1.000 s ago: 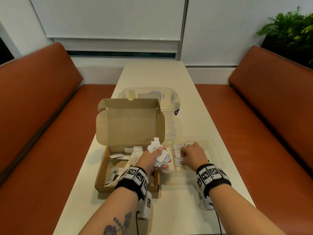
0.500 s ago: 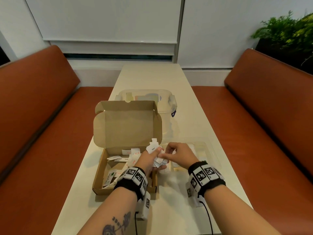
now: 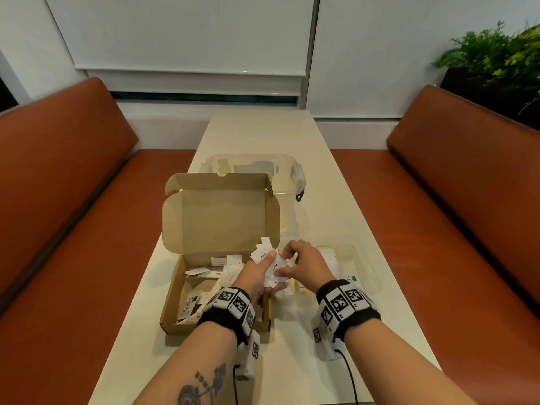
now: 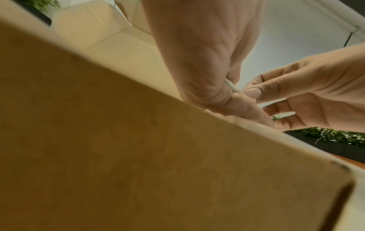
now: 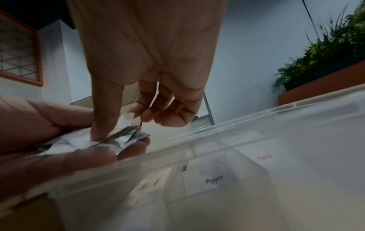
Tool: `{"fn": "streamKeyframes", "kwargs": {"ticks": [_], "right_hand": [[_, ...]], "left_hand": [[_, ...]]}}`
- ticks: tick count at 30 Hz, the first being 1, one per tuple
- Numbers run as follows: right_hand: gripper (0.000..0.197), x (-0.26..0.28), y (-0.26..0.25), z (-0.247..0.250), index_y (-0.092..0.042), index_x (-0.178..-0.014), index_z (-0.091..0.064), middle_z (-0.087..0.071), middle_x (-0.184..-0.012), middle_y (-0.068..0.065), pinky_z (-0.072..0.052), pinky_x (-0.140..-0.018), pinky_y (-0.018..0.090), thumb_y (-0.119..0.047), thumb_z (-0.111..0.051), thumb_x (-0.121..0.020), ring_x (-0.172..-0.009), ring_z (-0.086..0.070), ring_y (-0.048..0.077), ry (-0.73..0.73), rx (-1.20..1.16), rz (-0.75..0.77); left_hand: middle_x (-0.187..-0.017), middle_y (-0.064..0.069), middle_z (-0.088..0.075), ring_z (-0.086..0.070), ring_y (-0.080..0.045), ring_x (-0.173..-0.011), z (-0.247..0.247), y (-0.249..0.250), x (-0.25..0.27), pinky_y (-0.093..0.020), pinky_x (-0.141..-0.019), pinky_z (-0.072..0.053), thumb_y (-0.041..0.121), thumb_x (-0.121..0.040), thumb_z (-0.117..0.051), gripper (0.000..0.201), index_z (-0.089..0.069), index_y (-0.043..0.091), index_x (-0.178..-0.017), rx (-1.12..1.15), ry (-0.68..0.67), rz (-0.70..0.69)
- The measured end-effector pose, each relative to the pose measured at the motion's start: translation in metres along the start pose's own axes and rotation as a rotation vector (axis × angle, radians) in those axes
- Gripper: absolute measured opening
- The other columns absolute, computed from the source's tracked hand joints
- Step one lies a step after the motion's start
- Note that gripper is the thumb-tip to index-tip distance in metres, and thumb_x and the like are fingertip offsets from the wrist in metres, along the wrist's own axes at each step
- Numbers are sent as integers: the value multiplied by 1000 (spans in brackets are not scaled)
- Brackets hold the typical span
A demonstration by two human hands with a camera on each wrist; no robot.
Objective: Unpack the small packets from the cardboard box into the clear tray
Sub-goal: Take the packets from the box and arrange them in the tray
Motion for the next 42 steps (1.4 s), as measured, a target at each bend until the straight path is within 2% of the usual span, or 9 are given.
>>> {"fn": "streamKeyframes", "kwargs": {"ticks": [4,6,12,16,17,21,25,34,42], "right_hand": [[17,-1,5,-7,-10,-76,-66,-61,-71,-4,-44,-66,23,-20,-79,-71,-64,-54,6,-106,-112,-63],[12,0,7,-5,-11,-75,-66,-62,-66,-4,-45,-59,16,-17,-77,-75,-59,-55,5,-117,-190,-73],[15,-2,15,24,-10,-75,-56,-61,-69,10,-52,-59,21,-2,-68,-77,-61,-59,16,33,-380,-122],[9,-8,30,46,-17,-77,-65,-66,-72,3,-43,-58,15,-9,-68,-79,-64,-57,11,103,-108,-150],[4,-10,34,49,-16,-81,-69,-66,-75,1,-41,-60,15,-13,-68,-80,-69,-57,11,83,7,-159],[14,-10,47,41,-12,-97,-74,-69,-99,0,-47,-82,22,-16,-65,-86,-91,-62,15,-82,272,-191],[13,-8,45,25,-15,-94,-75,-71,-101,2,-45,-79,20,-15,-66,-84,-94,-64,16,-184,415,-158],[17,-9,49,18,-27,-99,-73,-63,-105,2,-43,-86,23,-21,-62,-87,-105,-51,17,-131,556,-50],[11,-7,52,13,-19,-93,-69,-66,-97,-1,-40,-77,22,-18,-64,-83,-102,-49,18,-71,559,-3]], "left_hand": [[-106,-15,-70,-72,-23,-77,0,1,0,-31,-54,-59,31,-95,-57,31,-60,10,-118,28,1,18],[-97,-14,-72,-72,-24,-76,-1,1,0,-31,-55,-60,30,-95,-56,28,-60,9,-114,36,-6,29],[-109,-21,-66,-69,-29,-88,1,0,-1,-31,-57,-60,24,-96,-54,25,-60,6,-112,-21,2,19],[-108,-21,-67,-68,-32,-97,2,0,-1,-30,-58,-60,23,-95,-56,25,-62,4,-110,-33,15,21],[-109,-21,-67,-67,-33,-99,2,0,-1,-30,-57,-60,23,-95,-57,25,-62,4,-110,-36,17,20],[-111,-21,-65,-66,-34,-101,2,0,0,-32,-58,-60,22,-95,-56,23,-62,4,-109,-40,16,28],[-109,-20,-66,-67,-31,-96,3,-1,0,-31,-56,-60,21,-93,-60,21,-63,6,-107,-50,23,24],[-103,-18,-68,-69,-28,-89,5,-2,-2,-28,-53,-57,21,-91,-62,22,-65,5,-106,-50,29,0],[-103,-15,-67,-69,-26,-87,4,-1,-3,-28,-54,-58,21,-89,-65,27,-63,6,-111,-64,7,6]]}}
Point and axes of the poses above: each hand's wrist, its own x-axis away from the middle knuckle, its own z-axis out of the back of the hand, y = z × x, the point moved 7 cm from there along -x, towards the middle knuckle
